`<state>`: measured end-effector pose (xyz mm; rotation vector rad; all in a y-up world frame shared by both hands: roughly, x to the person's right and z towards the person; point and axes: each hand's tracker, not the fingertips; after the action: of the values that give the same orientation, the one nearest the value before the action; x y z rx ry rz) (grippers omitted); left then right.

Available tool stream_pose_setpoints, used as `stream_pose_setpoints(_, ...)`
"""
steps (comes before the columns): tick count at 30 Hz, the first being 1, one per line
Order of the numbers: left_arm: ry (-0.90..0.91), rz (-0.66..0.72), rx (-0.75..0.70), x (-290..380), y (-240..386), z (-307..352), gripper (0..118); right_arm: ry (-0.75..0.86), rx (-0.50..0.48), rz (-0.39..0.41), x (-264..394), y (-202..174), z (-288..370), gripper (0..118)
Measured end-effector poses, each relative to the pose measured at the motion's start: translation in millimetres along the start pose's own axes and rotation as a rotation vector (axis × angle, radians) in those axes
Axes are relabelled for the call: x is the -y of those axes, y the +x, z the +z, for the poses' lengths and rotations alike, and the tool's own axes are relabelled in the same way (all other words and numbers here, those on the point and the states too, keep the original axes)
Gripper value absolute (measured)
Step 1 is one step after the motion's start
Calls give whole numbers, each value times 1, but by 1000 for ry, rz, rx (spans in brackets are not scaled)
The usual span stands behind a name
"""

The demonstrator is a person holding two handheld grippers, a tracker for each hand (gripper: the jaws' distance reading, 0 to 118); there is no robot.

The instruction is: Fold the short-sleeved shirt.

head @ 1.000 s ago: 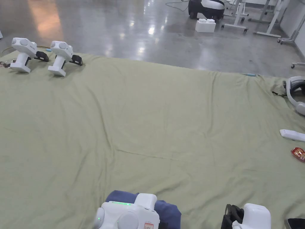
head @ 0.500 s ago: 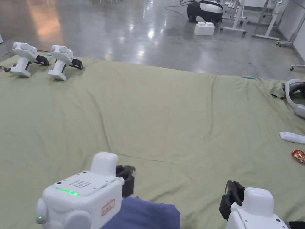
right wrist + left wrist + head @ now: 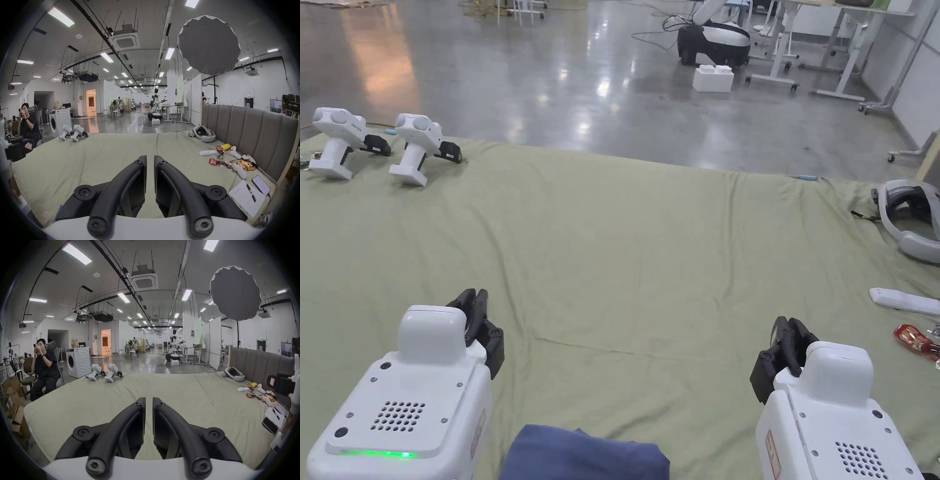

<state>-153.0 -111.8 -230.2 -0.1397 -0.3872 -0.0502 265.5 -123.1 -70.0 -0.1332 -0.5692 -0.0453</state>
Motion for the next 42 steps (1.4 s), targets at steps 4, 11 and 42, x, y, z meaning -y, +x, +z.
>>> stream_pose_setpoints(4, -1, 27, 3, -2, -5, -1, 12, -6, -18, 7, -3, -1, 4, 12)
stream_pose_setpoints(11, -50, 63, 14, 10, -15, 0, 12, -179, -155, 30, 42, -26, 32, 12)
stream_pose_setpoints(42, -942, 618, 687, 215, -81, -133, 79, -541, -259, 93, 166, -84, 6, 12)
